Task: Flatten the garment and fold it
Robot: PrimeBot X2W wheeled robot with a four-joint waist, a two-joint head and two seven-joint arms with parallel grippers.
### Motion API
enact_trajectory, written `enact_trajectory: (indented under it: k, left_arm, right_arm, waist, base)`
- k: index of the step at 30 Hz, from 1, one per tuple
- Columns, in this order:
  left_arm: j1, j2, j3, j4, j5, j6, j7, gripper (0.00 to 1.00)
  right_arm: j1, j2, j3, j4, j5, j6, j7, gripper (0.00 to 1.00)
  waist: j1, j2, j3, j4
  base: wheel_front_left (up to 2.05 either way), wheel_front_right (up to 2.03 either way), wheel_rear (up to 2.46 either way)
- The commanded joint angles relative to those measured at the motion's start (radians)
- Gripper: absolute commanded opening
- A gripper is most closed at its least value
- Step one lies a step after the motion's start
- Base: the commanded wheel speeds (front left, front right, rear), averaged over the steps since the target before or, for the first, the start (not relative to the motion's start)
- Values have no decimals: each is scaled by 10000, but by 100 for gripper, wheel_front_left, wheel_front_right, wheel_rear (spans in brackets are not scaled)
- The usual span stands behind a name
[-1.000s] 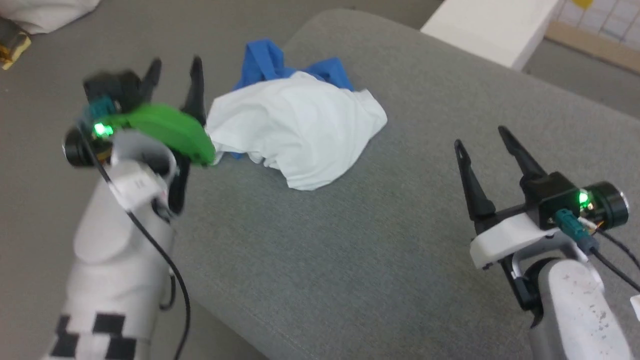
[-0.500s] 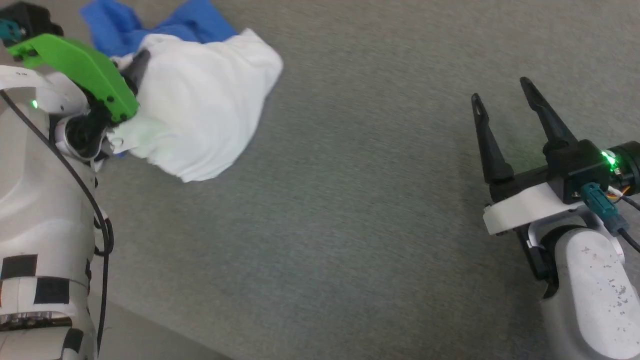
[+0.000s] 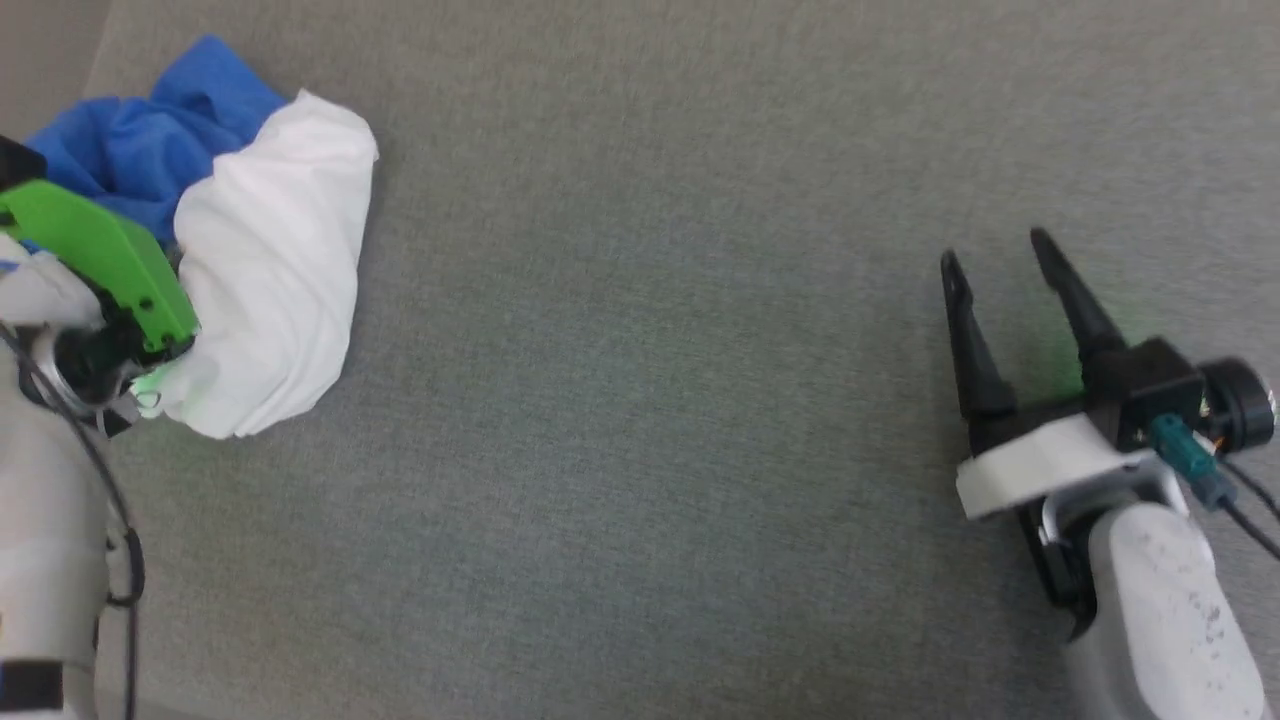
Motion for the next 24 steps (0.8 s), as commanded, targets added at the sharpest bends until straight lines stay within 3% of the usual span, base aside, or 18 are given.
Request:
enact_trajectory:
  k: [1,3,4,8,16,24]
  left_arm:
    - [340,242,-129,-260,426,-29,-599,0]
    - [257,684,-323,-860,1231,105,-1851,0]
    - [-161,970,-708,-1524,2232,215,-3524,0]
    - [-814,891,-1286,-2199,3020,17,-5142,0]
    - [-2136,-231,-2176,-3037,3263,-546,-6747,0]
    - [-2860,-1806,-2840,-3592,2738,-854,-7168,0]
  right_arm:
    - [275,27,-79,148,77,-17,-106,100]
    - [476,49,-180,293,170,-17,-173,100]
    - [780,63,-324,501,443,-17,-274,100]
    - [1178,67,-456,676,835,-17,-375,100]
    - [1717,68,-660,694,1074,-17,-379,100]
    - [1930,69,-795,491,1067,-17,-231,100]
  waist:
    - [-2,-1,-1603,84]
    - [-2,-1,-2138,69]
    - [-2,-1,-2895,-14]
    - [-2,-1,-3721,-252]
    - [-2,-1,-4585,-1303]
    - [-2,-1,-4679,-2621]
  base:
    - [0,0,0]
    - [0,0,0]
    - [0,0,0]
    - [0,0,0]
    - [0,0,0]
    - [0,0,0]
